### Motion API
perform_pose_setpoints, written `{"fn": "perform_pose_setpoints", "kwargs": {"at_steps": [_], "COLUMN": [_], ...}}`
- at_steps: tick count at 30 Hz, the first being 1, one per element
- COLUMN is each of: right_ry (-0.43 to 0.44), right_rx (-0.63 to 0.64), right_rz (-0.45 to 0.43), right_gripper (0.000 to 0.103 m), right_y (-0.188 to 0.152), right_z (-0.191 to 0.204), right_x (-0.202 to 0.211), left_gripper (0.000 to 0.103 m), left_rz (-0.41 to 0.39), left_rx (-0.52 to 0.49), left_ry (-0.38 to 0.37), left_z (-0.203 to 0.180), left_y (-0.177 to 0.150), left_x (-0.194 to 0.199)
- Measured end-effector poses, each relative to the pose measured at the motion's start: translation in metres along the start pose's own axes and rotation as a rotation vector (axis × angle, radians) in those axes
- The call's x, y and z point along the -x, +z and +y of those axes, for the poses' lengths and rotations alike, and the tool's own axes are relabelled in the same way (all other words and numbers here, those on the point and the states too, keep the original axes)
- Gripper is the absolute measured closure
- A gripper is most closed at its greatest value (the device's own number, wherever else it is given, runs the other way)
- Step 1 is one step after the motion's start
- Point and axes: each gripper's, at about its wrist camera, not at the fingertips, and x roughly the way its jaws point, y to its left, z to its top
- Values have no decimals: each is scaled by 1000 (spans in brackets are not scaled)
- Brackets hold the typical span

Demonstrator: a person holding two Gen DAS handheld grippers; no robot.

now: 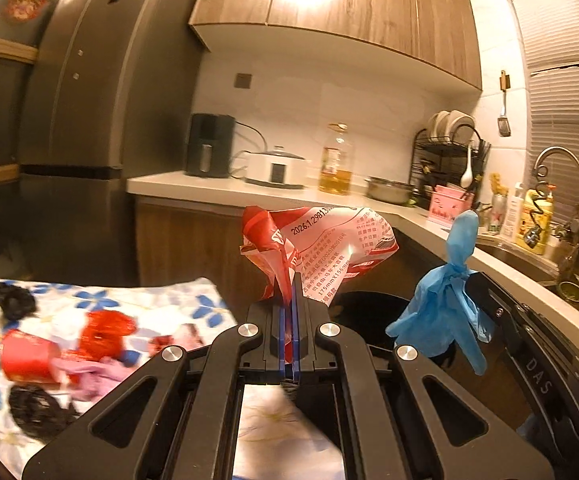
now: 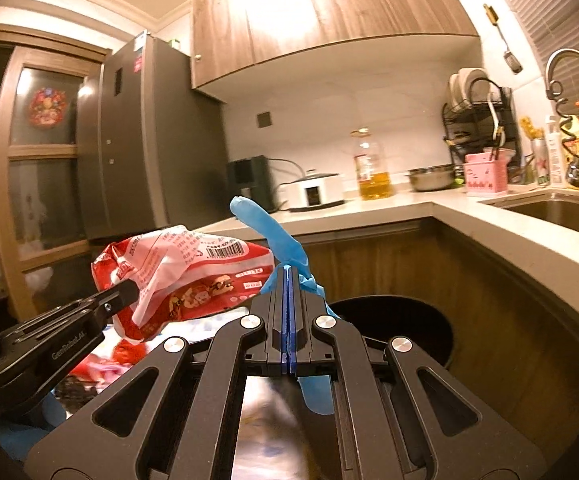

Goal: Collect trash
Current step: 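Carry the red wrapper and blue glove over the black bin with both tools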

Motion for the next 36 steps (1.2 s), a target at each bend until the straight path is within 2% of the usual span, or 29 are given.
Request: {"fn": "perform_pose_setpoints", "kwargs": {"at_steps": [18, 31, 36], "right_ry": [-76, -85, -85], "right_rx": [5, 5, -4], "right_rz": [57, 105, 134], "right_gripper": [102, 102, 102], "right_y": [-20, -33, -38], "right_z": [-44, -57, -63], "right_x": [-37, -53, -59], "left_gripper": [101, 100, 91], "left_rz": [89, 148, 167], "left_rx": [7, 7, 13], "left_ry": [-192, -222, -235], "left_z": [-36, -44, -45], "left_y": [-32, -51, -55], "left_x": [-65, -90, -95]}}
